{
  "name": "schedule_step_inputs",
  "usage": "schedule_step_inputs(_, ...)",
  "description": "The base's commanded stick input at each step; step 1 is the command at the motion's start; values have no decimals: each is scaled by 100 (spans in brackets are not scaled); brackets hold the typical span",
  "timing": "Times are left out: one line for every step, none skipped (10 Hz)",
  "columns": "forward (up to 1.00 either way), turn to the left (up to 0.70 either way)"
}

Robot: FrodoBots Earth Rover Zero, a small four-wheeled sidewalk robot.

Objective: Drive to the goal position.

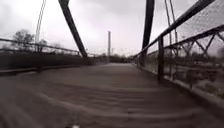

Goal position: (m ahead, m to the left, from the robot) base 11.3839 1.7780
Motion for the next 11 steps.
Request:
schedule_step_inputs(100,0)
schedule_step_inputs(100,0)
schedule_step_inputs(100,0)
schedule_step_inputs(100,0)
schedule_step_inputs(100,0)
schedule_step_inputs(100,0)
schedule_step_inputs(100,-3)
schedule_step_inputs(100,-6)
schedule_step_inputs(100,-27)
schedule_step_inputs(100,-40)
schedule_step_inputs(100,-40)
